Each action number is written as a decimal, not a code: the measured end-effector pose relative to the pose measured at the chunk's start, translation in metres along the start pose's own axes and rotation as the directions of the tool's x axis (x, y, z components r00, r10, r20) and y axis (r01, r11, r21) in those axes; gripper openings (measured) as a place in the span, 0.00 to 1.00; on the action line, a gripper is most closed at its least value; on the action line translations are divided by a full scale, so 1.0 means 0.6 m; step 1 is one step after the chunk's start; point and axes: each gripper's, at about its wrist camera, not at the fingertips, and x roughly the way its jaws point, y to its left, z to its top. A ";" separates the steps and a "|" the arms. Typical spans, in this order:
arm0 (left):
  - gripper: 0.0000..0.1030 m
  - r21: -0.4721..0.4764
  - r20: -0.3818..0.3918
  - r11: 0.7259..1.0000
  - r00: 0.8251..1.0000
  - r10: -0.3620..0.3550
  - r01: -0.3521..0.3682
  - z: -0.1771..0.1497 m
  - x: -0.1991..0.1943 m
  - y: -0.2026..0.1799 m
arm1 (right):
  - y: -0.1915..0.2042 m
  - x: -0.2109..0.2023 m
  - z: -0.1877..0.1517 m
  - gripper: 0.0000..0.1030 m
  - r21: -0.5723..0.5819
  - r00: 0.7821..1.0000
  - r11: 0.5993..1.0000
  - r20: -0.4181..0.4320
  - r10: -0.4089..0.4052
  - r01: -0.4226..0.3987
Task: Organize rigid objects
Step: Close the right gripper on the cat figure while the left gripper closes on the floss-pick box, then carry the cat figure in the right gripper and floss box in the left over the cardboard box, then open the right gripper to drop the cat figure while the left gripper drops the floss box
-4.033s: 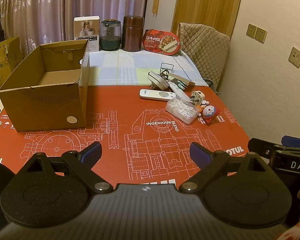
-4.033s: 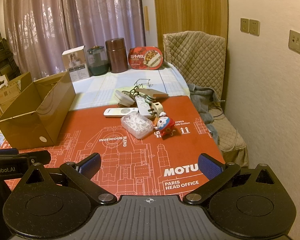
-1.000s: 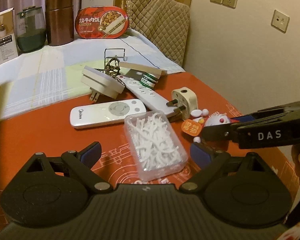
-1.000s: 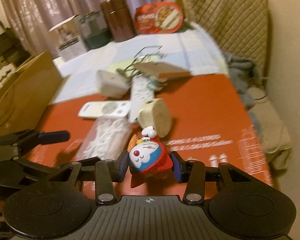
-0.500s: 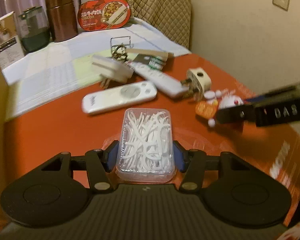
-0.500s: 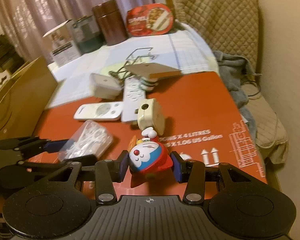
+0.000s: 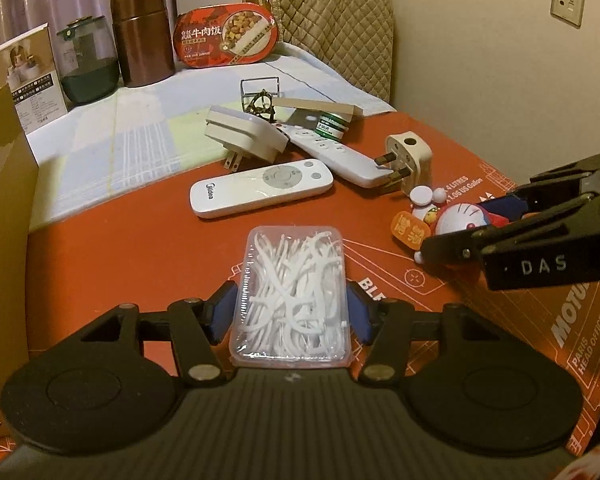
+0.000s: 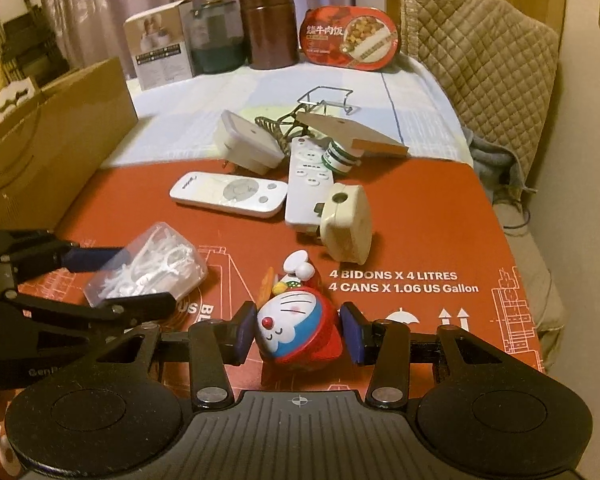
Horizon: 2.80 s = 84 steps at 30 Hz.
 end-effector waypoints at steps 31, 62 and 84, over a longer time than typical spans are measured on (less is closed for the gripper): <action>0.50 -0.191 0.127 0.963 0.969 0.214 -0.188 0.090 -0.289 0.185 | 0.181 -0.164 0.173 0.41 -0.013 0.944 0.969 0.225 0.241 -0.245; 0.60 -0.280 -0.018 0.885 0.924 0.382 -0.371 -0.018 -0.339 0.421 | 0.483 0.003 0.212 0.44 -0.208 0.933 0.912 -0.005 0.360 -0.353; 0.60 -0.268 0.235 0.945 0.938 0.255 -0.190 0.044 -0.448 0.173 | 0.189 -0.221 0.042 0.68 0.048 0.955 0.994 0.285 0.082 -0.100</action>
